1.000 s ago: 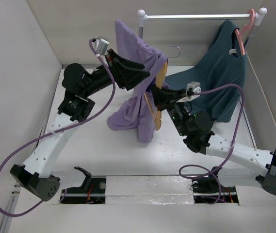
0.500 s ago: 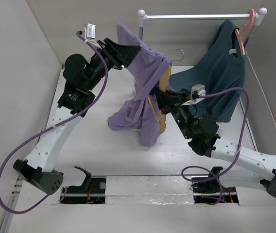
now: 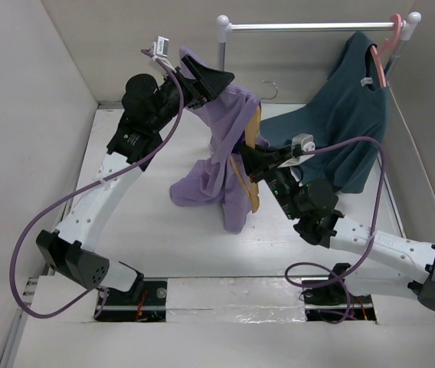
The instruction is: Place the t-shirt on the hanger
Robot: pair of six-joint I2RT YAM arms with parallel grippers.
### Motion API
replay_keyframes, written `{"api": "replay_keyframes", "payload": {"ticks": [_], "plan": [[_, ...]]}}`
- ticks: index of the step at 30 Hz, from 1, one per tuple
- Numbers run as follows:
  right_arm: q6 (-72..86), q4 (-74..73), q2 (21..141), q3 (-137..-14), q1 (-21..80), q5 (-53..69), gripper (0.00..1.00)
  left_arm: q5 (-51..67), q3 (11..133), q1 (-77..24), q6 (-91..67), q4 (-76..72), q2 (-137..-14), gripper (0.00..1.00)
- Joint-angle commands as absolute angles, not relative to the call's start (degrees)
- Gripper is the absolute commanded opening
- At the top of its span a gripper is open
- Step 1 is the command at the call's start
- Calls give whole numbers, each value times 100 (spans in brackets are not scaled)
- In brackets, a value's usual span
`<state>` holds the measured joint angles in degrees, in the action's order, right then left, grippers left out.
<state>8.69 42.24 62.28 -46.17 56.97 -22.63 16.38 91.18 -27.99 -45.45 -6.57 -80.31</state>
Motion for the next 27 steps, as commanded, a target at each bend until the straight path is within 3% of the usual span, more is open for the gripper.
{"api": "replay_keyframes", "payload": {"ticks": [1, 10, 24, 27], "plan": [[554, 4746, 6275, -5097, 5766, -2136, 0, 1889, 9378, -2777, -4737, -808, -8191, 79], [-158, 4843, 6793, -5686, 5818, -2276, 0, 2162, 9018, -2777, -5220, -1195, -8359, 79], [183, 4729, 7374, -5458, 6117, -2250, 0, 1846, 6752, -2777, -5476, -2909, -7278, 45], [255, 4729, 7505, -5423, 6178, -2241, 0, 1811, 6470, -2725, -5405, -2891, -7146, 30]]}}
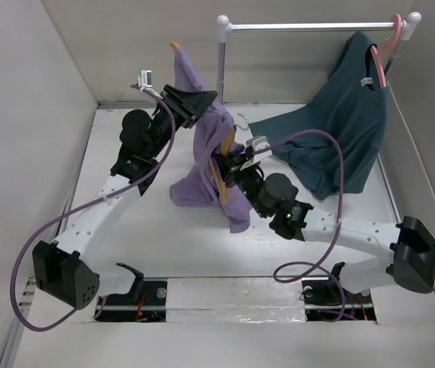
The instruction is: Place the t-shirt on the hanger
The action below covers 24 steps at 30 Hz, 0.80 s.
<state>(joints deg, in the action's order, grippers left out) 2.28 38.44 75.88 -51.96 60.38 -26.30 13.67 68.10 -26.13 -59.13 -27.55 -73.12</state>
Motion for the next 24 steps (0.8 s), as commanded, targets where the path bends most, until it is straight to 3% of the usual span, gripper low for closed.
{"api": "replay_keyframes", "payload": {"ticks": [1, 4, 5, 19, 23, 24], "plan": [[237, 4746, 7549, -5423, 6257, -2337, 0, 1819, 6364, -2725, -5405, -2953, -7085, 26], [228, 4781, 7637, -5379, 6328, -2417, 0, 1810, 6065, -2725, -5397, -3050, -6952, 10], [237, 4773, 7655, -5370, 6328, -2417, 0, 1819, 6012, -2725, -5370, -3015, -6917, 0], [457, 4615, 7462, -4948, 6460, -2558, 1, 1889, 4940, -2725, -5660, -3778, -6548, 0], [676, 4413, 7252, -4747, 6460, -2505, 36, 1899, 5027, -2725, -5686, -3823, -6443, 0], [738, 4377, 7190, -4650, 6460, -2487, 41, 1907, 4993, -2725, -5739, -3884, -6373, 0]]}}
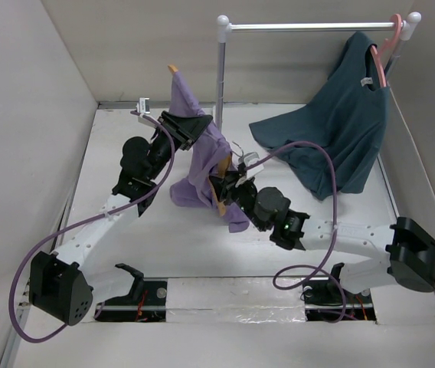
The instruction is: Place the t-shirt on the hanger
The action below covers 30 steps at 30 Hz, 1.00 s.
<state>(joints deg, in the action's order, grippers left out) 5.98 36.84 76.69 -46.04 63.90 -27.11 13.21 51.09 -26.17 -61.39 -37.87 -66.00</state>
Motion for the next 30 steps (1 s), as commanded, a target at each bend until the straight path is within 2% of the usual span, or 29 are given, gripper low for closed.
{"api": "replay_keyframes", "payload": {"ticks": [1, 2, 5, 8, 13, 15, 16, 17, 18, 19, 20, 22, 23, 26, 30], "plan": [[799, 4325, 7102, -4597, 6460, -2479, 45, 1899, 4983, -2725, -5774, -3928, -6355, 0], [869, 4211, 6936, -4536, 6460, -2470, 53, 1933, 4983, -2725, -5792, -3972, -6328, 0], [1028, 3931, 6707, -4290, 6460, -2330, 68, 2056, 4852, -2585, -6072, -4374, -6241, 0], [1204, 3622, 6320, -3991, 6460, -2277, 75, 2231, 4869, -2470, -6301, -4578, -6249, 0], [1502, 3227, 5390, -3350, 6460, -2267, 75, 2355, 4983, -2417, -6486, -4790, -6328, 0], [1643, 2919, 5204, -3068, 6460, -2364, 65, 2417, 5045, -2417, -6486, -4772, -6354, 0], [1661, 2874, 5064, -2972, 6460, -2338, 50, 2408, 5028, -2417, -6512, -4799, -6354, 0], [1661, 2822, 5010, -2875, 6408, -2347, 20, 2417, 5019, -2417, -6547, -4886, -6354, 0], [1713, 2786, 4975, -2717, 6407, -2373, 7, 2434, 5036, -2417, -6609, -4895, -6372, 0], [1731, 2769, 4940, -2629, 6407, -2425, 0, 2452, 5062, -2417, -6635, -4904, -6381, 0], [1749, 2882, 4931, -2541, 6303, -2452, 0, 2504, 5071, -2417, -6653, -4930, -6381, 0], [1495, 3128, 5009, -2287, 6049, -2277, 13, 2522, 5080, -2417, -6793, -4992, -6381, 0], [1425, 3155, 5132, -2276, 5969, -2181, 39, 2549, 5106, -2417, -6846, -5044, -6390, 0], [1152, 3129, 5360, -2373, 5557, -1673, 76, 2698, 5308, -2417, -6952, -4975, -6460, 0], [845, 3374, 5739, -2479, 5213, -1547, 79, 2725, 5414, -2417, -7040, -4878, -6390, 0]]}}
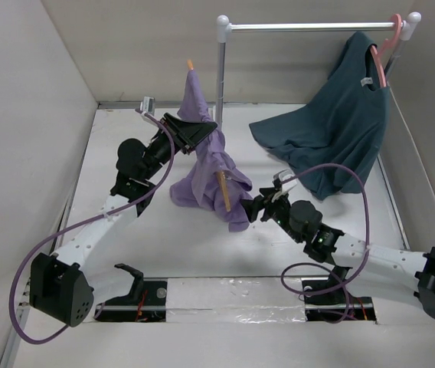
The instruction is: Place the t-shirt on the hanger
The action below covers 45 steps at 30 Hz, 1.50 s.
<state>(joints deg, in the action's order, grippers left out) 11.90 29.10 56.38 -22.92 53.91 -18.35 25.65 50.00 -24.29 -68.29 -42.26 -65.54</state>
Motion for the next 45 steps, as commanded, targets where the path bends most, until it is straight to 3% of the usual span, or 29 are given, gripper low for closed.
{"api": "replay_keyframes", "payload": {"ticks": [1, 7, 10, 12, 14, 17, 27, 34, 45], "plan": [[800, 3479, 5931, -2479, 5116, -1477, 79, 2733, 5431, -2417, -7031, -4834, -6364, 0], [554, 3884, 6679, -2917, 4694, -888, 76, 2725, 5414, -2417, -6970, -4658, -6170, 0], [466, 4061, 6978, -3076, 4693, -598, 64, 2698, 5423, -2417, -6987, -4632, -6117, 0], [484, 4087, 7049, -3094, 4746, -545, 50, 2742, 5440, -2417, -7005, -4614, -6108, 0], [510, 4200, 7188, -3067, 4746, -440, 24, 2734, 5440, -2417, -7022, -4606, -6108, 0], [747, 4429, 7251, -2892, 4895, -448, 0, 2751, 5493, -2417, -7057, -4640, -6143, 0], [1713, 4640, 7277, -1934, 5624, -1379, 0, 3181, 6090, -2136, -8902, -6705, -7241, 0], [2170, 4623, 7593, -1793, 6012, -2083, 0, 3208, 6916, -2136, -9438, -6961, -7594, 0], [2452, 4807, 9052, -2469, 6117, -2813, 0, 3094, 6908, -2136, -10652, -7322, -7577, 0]]}}
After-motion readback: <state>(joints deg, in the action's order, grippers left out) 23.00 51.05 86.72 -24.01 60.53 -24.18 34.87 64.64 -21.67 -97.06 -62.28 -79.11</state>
